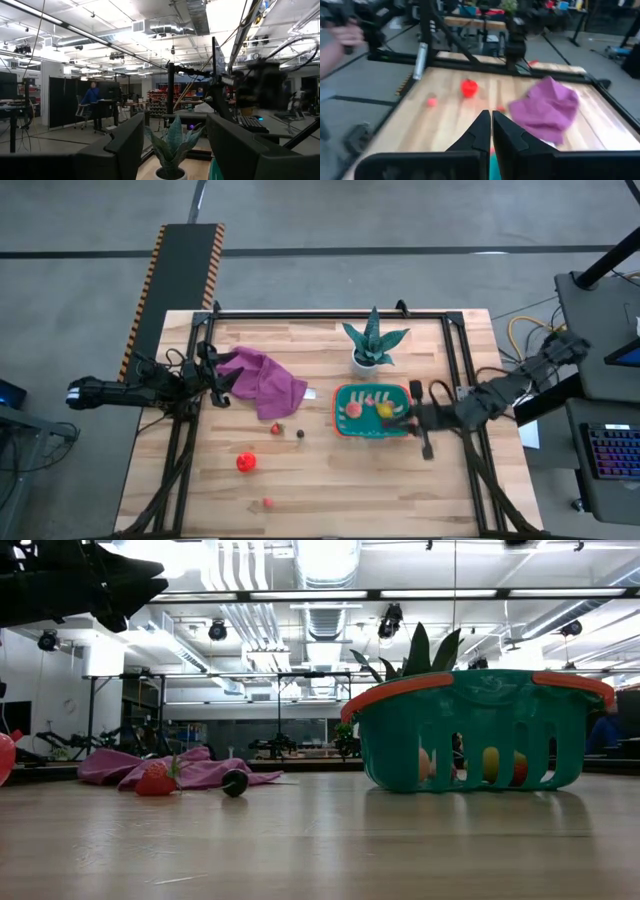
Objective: Pick and placing Produce into tupperware
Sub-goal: Put the apple into the green basket
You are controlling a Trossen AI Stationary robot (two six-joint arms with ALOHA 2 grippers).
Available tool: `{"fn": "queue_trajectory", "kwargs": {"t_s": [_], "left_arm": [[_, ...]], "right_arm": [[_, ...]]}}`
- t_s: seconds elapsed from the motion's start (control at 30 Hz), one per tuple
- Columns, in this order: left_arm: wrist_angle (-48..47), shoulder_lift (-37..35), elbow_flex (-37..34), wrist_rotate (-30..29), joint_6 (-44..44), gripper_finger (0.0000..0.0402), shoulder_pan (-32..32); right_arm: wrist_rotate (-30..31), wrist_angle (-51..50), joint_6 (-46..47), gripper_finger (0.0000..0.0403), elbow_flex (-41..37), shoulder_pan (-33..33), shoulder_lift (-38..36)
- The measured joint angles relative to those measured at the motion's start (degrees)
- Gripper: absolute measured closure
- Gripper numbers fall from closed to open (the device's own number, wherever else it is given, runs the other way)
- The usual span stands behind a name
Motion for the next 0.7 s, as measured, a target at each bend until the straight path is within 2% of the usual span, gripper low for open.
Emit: {"fn": "queue_trajectory", "kwargs": {"t_s": [0.17, 0.23, 0.33, 0.5, 0.7], "left_arm": [[0.0, 0.0, 0.0, -1.8, 1.6, 0.0203, 0.0], [0.0, 0.0, 0.0, -3.2, 1.9, 0.0203, 0.0], [0.0, 0.0, 0.0, -4.8, 2.0, 0.0203, 0.0], [-0.3, 0.0, 0.0, -6.0, 2.0, 0.0203, 0.0], [-2.5, 0.4, 0.0, -6.2, 1.5, 0.0203, 0.0]], "right_arm": [[-13.0, 9.8, -2.5, 0.0394, -8.9, -13.6, -4.0], [-17.6, 10.4, -3.9, 0.0394, -10.1, -19.4, -5.3], [-21.3, 9.4, -4.5, 0.0394, -10.2, -25.6, -7.9], [-22.0, 0.7, -6.9, 0.0395, -10.8, -25.8, -16.1], [-21.4, 0.5, -6.7, 0.0395, -17.6, -24.4, -28.7]]}}
